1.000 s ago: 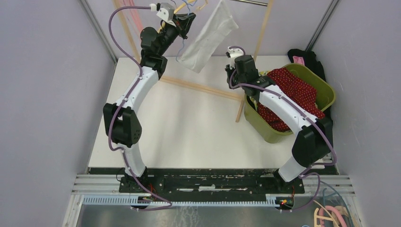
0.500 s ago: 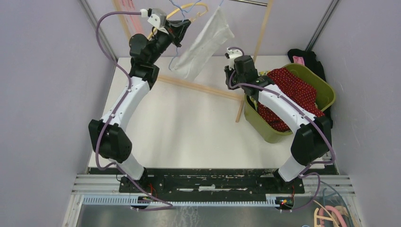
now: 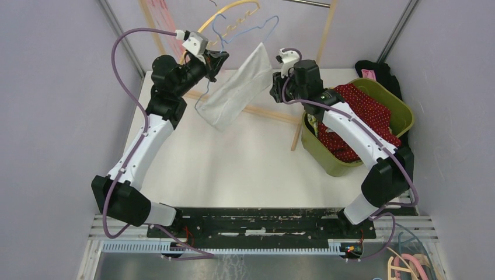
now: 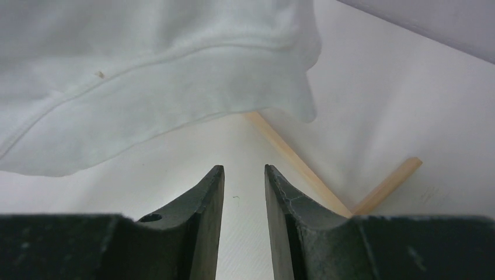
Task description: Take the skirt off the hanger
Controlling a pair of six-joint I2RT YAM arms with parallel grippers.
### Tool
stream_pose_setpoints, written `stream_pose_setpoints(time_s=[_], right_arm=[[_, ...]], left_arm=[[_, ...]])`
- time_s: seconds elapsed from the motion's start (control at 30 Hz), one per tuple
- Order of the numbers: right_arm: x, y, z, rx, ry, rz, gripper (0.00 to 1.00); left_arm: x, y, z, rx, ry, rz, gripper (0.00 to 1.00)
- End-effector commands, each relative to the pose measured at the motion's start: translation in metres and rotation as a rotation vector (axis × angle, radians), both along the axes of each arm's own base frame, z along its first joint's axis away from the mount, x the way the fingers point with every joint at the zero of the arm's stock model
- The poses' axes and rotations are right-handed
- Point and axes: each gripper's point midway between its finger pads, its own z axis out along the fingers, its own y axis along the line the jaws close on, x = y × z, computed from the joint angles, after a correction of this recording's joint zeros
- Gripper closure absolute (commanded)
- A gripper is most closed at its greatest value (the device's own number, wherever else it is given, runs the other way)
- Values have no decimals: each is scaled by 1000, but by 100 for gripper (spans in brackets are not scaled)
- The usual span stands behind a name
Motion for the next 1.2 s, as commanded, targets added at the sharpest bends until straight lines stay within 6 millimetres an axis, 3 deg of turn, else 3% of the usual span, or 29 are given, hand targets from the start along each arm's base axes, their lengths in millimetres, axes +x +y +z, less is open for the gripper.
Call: stream_pose_setpoints(time_s=[0.0, 0.13, 0.47, 0.73, 0.97, 1.07, 1.17], right_arm=[[1, 6, 58, 70, -144, 38, 62], [11, 20, 63, 112, -163, 72, 58], [46, 68, 53, 310, -106, 167, 61], [56, 70, 43, 301, -134, 168, 63], [49, 77, 38, 328, -111, 212, 83], [47, 76, 36, 321, -116, 222, 98], [48, 73, 35, 313, -116, 205, 97]], left_arm=[[-8, 12, -2, 77, -27, 45, 97], [-17, 11, -2, 85, -12, 26, 97], [-34, 10, 11, 88, -20, 18, 97], [-35, 7, 12, 97, -18, 16, 97], [-31, 7, 8, 102, -5, 24, 97], [-30, 7, 9, 102, -9, 27, 97], [-31, 8, 8, 109, -7, 31, 97]])
